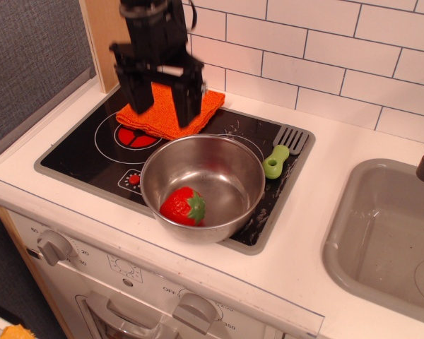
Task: Put the strawberry to the right of the orange cloth.
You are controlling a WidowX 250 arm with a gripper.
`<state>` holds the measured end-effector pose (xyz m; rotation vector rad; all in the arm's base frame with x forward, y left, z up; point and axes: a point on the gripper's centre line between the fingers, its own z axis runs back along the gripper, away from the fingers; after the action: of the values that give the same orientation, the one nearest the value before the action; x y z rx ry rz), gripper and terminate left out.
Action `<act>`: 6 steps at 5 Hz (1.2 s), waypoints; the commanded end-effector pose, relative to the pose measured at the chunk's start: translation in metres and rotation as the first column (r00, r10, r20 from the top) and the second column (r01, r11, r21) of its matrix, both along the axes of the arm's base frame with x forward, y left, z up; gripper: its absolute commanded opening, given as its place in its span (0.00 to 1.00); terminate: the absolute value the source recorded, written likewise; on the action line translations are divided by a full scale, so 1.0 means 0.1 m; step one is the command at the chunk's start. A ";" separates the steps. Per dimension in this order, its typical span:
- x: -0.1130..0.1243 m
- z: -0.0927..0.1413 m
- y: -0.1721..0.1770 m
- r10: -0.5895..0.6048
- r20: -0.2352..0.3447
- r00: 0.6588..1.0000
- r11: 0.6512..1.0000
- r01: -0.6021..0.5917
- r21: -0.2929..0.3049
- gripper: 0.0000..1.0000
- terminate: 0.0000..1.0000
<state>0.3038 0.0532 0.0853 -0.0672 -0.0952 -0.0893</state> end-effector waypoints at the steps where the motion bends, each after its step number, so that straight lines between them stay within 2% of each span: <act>1: -0.20 -0.07 -0.36 -0.174 0.027 0.984 0.982 0.171 0.079 1.00 0.00; 2: -0.21 -0.15 -0.53 -0.228 0.017 0.973 0.969 0.225 0.101 1.00 0.00; 4: -0.16 -0.46 -0.41 -0.192 -0.076 0.979 0.970 0.201 0.136 1.00 0.00; 6: -0.33 -0.59 -0.26 -0.178 -0.158 0.971 0.967 0.203 0.154 1.00 0.00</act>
<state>0.2712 0.0170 0.0211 0.0779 0.0793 -0.2955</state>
